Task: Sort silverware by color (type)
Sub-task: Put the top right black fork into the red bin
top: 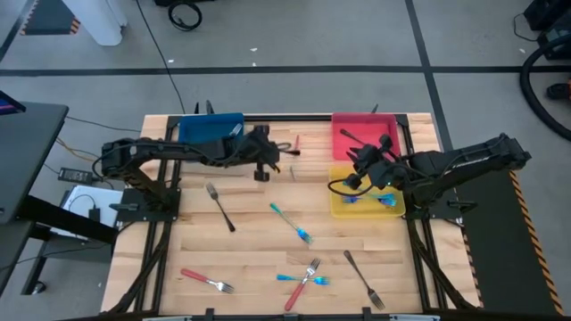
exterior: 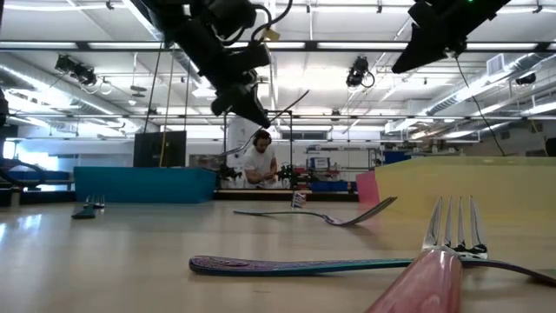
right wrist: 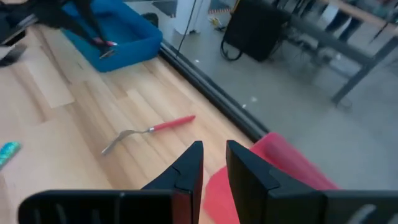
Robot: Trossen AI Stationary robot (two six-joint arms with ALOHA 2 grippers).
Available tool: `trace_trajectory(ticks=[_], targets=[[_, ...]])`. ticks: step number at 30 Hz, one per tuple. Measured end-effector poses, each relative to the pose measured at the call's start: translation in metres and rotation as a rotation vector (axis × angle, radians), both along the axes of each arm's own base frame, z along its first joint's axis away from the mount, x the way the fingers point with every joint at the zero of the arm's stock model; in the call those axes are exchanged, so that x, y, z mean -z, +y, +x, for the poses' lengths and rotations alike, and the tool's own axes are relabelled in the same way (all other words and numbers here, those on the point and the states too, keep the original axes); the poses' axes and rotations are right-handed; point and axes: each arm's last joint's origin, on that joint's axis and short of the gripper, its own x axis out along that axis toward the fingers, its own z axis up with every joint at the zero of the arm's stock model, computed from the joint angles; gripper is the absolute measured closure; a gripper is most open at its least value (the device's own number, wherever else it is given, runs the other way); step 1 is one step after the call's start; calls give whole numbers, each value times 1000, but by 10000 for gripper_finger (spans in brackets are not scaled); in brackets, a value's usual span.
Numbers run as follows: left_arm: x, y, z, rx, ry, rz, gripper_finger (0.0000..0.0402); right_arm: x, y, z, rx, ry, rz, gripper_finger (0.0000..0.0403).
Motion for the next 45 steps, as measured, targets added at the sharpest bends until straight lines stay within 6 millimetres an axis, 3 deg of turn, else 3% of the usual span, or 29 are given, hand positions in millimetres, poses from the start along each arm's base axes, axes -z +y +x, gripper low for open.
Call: trace_trajectory(ticks=[10,20,27,35,45], targets=[[-13,47,-7,-135,-150,50,399,-21,-15,8,91,-5,-249,325],[-21,73,-15,-199,-223,103,399,-39,-38,19,-35,-80,-307,325],[-19,70,-15,-214,-220,65,399,-36,-53,23,-20,-67,-295,321],[-19,61,-11,-188,-225,55,399,-26,-61,36,-34,6,-318,289],[-25,80,-17,-208,-251,136,399,-30,-73,45,33,-88,-343,259]])
